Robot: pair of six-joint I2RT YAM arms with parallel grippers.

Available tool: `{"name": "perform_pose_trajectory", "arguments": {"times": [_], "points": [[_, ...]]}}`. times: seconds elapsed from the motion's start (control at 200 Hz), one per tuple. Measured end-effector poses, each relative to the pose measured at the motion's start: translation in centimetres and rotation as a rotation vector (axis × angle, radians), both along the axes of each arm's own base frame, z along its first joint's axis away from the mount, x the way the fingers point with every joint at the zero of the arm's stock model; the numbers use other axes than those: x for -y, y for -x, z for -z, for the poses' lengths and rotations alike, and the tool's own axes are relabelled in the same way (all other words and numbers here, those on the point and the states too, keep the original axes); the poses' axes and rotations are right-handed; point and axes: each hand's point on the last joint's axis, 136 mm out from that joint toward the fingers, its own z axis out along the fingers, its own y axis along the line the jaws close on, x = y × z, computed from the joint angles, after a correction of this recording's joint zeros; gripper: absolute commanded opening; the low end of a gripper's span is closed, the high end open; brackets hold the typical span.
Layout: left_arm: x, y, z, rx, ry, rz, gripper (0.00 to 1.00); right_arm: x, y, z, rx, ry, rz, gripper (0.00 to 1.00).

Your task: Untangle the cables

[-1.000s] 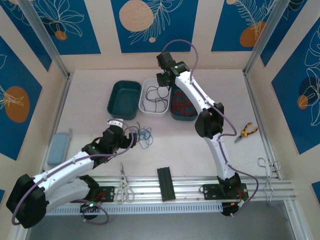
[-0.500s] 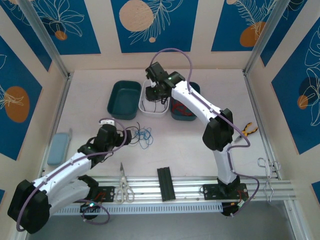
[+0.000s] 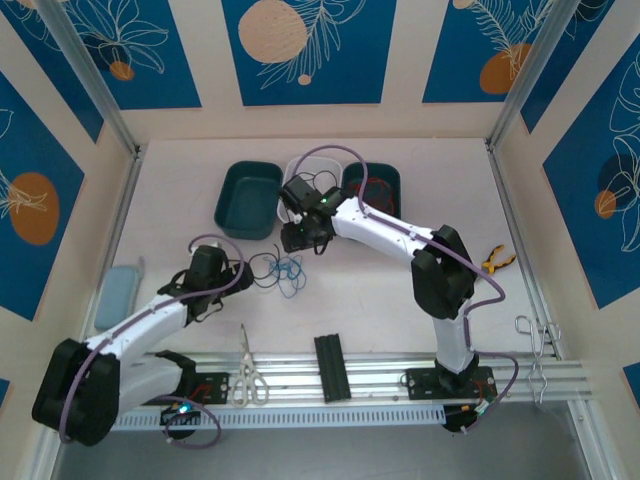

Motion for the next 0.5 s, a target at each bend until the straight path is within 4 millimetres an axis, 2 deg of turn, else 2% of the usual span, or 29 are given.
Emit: {"name": "perform_pose_trajectory", "arguments": {"times": [0.23,0.37,0.5], "points": [[0.7,-2.0,0.1,-0.034,-0.015,-0.004,0.78,-1.2,1.0,0.7,-0.027,-0.037,0.010,0.60],[1.0,-2.5,0.9,-0.068,-0.019,-0.006,0.72,-2.1,1.3,0.8,-0.033,-0.062,0.000,0.60],[1.4,-2.7,1.8,-0.104,-0.013,0.008,0.69,-2.7,1.5,2.2,-0.058,-0.062,-0.004,0.61]]}}
